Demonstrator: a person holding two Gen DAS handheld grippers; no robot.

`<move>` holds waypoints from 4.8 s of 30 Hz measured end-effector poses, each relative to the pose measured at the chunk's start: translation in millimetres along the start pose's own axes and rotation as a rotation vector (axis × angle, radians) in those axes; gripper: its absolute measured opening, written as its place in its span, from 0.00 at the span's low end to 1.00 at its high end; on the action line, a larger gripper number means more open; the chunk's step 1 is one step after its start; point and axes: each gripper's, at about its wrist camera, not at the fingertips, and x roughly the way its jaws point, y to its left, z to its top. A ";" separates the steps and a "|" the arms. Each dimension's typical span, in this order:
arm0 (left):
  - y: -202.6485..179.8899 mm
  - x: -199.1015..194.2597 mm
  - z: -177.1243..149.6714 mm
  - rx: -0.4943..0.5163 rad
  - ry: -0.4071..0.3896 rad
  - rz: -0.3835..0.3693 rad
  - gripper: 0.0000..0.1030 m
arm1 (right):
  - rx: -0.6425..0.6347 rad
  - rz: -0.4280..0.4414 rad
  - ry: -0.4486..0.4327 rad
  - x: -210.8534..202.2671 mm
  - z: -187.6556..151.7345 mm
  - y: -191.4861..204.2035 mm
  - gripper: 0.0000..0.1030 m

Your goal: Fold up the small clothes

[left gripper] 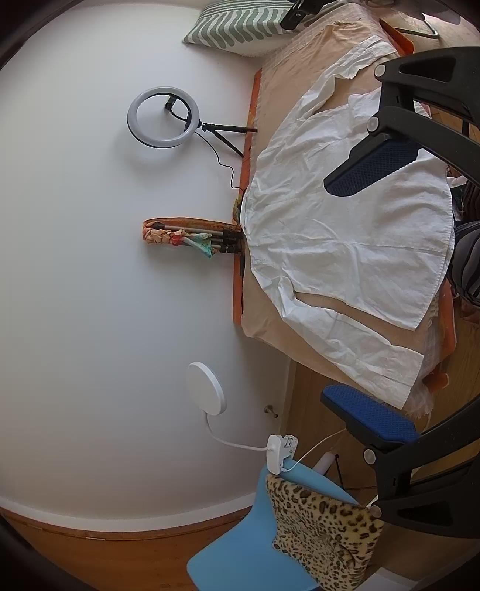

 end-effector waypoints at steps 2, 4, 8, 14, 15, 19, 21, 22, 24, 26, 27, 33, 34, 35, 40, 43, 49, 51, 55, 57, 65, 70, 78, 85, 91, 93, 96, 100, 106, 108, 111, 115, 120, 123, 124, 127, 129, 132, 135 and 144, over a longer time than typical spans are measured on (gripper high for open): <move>0.9 -0.7 0.9 -0.001 -0.001 0.004 1.00 | -0.002 0.000 0.000 0.1 0.4 0.8 1.00; 1.5 -1.4 1.7 -0.001 -0.003 0.004 1.00 | -0.002 0.001 -0.002 -0.1 0.7 1.2 1.00; 0.9 -3.3 2.2 0.006 -0.012 0.005 1.00 | -0.002 0.003 -0.002 -0.7 2.1 3.1 1.00; -0.8 -4.9 2.0 0.014 -0.019 0.008 1.00 | -0.004 0.008 -0.004 -0.3 2.5 3.3 1.00; -0.7 -5.0 1.7 0.013 -0.019 0.009 1.00 | -0.004 0.009 -0.004 -0.4 2.1 3.1 1.00; -2.4 -4.0 1.2 0.018 -0.014 0.017 1.00 | -0.005 0.008 -0.006 0.6 2.5 3.0 1.00; -3.1 -3.5 1.0 0.021 -0.012 0.023 1.00 | -0.002 0.010 -0.003 1.7 3.2 2.6 1.00; -3.5 -3.1 1.0 0.023 -0.010 0.027 1.00 | -0.003 0.011 -0.003 1.2 1.4 2.8 1.00; -3.5 -2.5 1.0 0.024 -0.009 0.032 1.00 | -0.002 0.014 -0.001 2.1 1.4 3.2 1.00; -2.9 -1.3 0.9 0.024 -0.008 0.037 1.00 | -0.001 0.015 0.000 3.1 0.3 3.0 1.00; -2.7 -0.4 1.1 0.024 -0.007 0.038 1.00 | 0.000 0.018 0.002 3.9 0.5 3.2 1.00; -3.5 3.2 0.0 0.025 -0.005 0.037 1.00 | -0.003 0.022 0.005 6.4 2.0 5.5 1.00; -4.0 4.9 -0.4 0.025 -0.003 0.037 1.00 | -0.003 0.021 0.005 6.5 2.4 5.5 1.00; -4.4 7.0 -0.4 0.026 0.001 0.036 1.00 | -0.004 0.020 0.006 7.4 1.2 4.7 1.00; -4.6 14.9 -2.2 0.029 0.014 0.041 1.00 | 0.003 0.024 0.021 14.2 -3.9 1.5 1.00; -3.2 18.1 -3.3 0.029 0.020 0.049 1.00 | 0.006 0.027 0.026 16.3 -5.6 0.8 1.00; 0.2 21.2 -2.2 0.031 0.024 0.057 1.00 | 0.006 0.025 0.026 17.5 -6.1 1.6 1.00; 0.0 21.2 -2.3 0.033 0.021 0.059 1.00 | 0.006 0.027 0.026 18.1 -6.1 1.6 1.00; 0.3 21.6 -2.2 0.032 0.022 0.059 1.00 | 0.003 0.025 0.026 18.1 -5.4 2.2 1.00; 1.0 21.7 -2.2 0.032 0.022 0.060 1.00 | 0.004 0.024 0.026 18.9 -5.3 2.0 1.00; 8.4 27.0 -0.8 0.025 0.026 0.062 1.00 | 0.009 0.024 0.040 26.5 -9.8 5.1 1.00; 17.5 33.5 -2.3 0.016 0.032 0.071 1.00 | 0.005 0.026 0.043 27.7 -11.9 7.3 1.00; 54.6 54.0 -11.5 0.018 0.055 -0.006 0.92 | -0.001 0.076 0.032 33.6 -12.4 18.5 1.00; 133.0 107.3 -32.5 -0.168 0.159 -0.124 0.72 | -0.016 0.152 0.062 46.6 -22.3 37.6 0.92; 187.0 173.1 -75.1 -0.318 0.297 -0.131 0.53 | -0.059 0.151 0.086 55.5 -27.6 51.5 0.88; 195.7 191.2 -90.8 -0.339 0.336 -0.137 0.50 | -0.061 0.156 0.096 57.8 -29.1 52.9 0.88; 204.6 212.7 -110.4 -0.376 0.383 -0.139 0.47 | -0.071 0.156 0.109 61.7 -31.7 55.1 0.88; 219.3 222.3 -134.3 -0.437 0.413 -0.104 0.47 | -0.101 0.140 0.111 63.2 -34.6 59.9 0.88; 229.3 217.2 -163.9 -0.516 0.451 -0.108 0.48 | -0.134 0.127 0.116 65.6 -38.7 63.6 0.88; 231.6 217.1 -167.6 -0.563 0.449 -0.135 0.47 | -0.140 0.128 0.117 67.3 -39.2 65.6 0.87; 228.8 210.6 -163.2 -0.592 0.420 -0.163 0.35 | -0.137 0.132 0.117 68.0 -38.7 69.1 0.88; 212.5 196.1 -144.5 -0.503 0.365 -0.142 0.28 | -0.137 0.143 0.113 67.0 -38.0 73.7 0.88; 196.7 188.9 -132.7 -0.403 0.328 -0.090 0.28 | -0.158 0.148 0.111 65.9 -39.7 79.8 0.87; 193.2 200.3 -130.7 -0.407 0.354 -0.105 0.32 | -0.158 0.154 0.118 67.1 -40.9 81.5 0.88; 192.1 205.6 -130.6 -0.408 0.363 -0.096 0.33 | -0.156 0.157 0.121 67.8 -41.0 82.1 0.88; 189.8 212.3 -127.1 -0.404 0.352 -0.070 0.32 | -0.151 0.154 0.126 68.5 -42.2 82.4 0.88; 187.5 214.6 -120.7 -0.386 0.329 -0.055 0.24 | -0.147 0.159 0.128 68.6 -42.0 82.3 0.88; 181.8 211.3 -108.3 -0.370 0.275 -0.094 0.01 | -0.146 0.177 0.140 70.8 -43.9 83.4 0.88; 167.0 194.3 -91.7 -0.332 0.193 -0.160 0.00 | -0.141 0.203 0.160 76.6 -46.2 85.9 0.88; 68.3 140.8 -75.2 -0.019 0.108 -0.335 0.00 | -0.047 0.314 0.270 116.8 -55.0 92.3 0.88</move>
